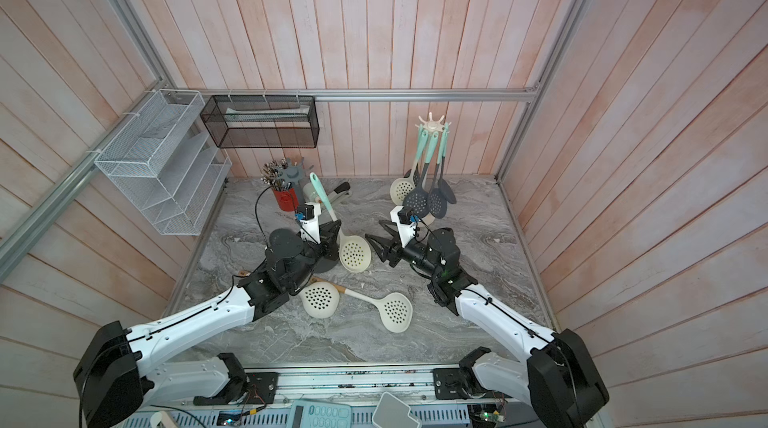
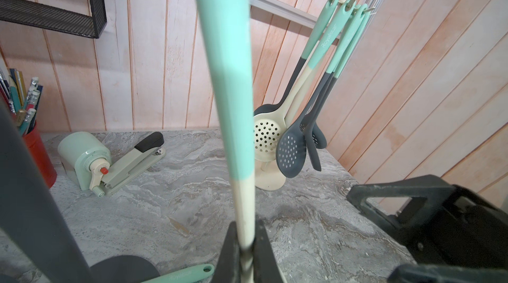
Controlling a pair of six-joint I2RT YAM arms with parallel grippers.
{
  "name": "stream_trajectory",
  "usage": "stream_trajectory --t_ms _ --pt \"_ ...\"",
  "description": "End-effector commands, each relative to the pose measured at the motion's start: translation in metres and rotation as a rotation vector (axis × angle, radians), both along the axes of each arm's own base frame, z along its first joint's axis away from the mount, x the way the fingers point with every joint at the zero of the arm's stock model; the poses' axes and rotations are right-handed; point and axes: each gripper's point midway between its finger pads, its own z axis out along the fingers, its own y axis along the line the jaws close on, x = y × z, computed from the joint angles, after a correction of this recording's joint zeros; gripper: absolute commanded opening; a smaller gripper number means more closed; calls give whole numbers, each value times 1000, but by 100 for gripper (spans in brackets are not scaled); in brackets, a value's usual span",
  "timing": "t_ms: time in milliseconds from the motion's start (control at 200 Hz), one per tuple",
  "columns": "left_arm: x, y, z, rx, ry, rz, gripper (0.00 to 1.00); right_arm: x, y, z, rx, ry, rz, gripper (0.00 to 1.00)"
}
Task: Hang the skimmer on the kitchen utensil rack
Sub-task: Hang the skimmer on the rack.
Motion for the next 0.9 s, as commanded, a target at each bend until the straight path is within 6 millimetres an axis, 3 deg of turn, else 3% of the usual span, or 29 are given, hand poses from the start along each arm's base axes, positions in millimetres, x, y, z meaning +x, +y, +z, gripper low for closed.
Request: stream_trajectory --t_ms 0,635,890 --pt "-1 11 -2 -25 15 24 0 0 1 0 11 -1 13 63" --pt "12 19 -15 -33 114 61 0 6 5 -7 11 56 9 63" --pt "10 26 -13 -31 132 77 45 11 0 -29 41 172 -53 63"
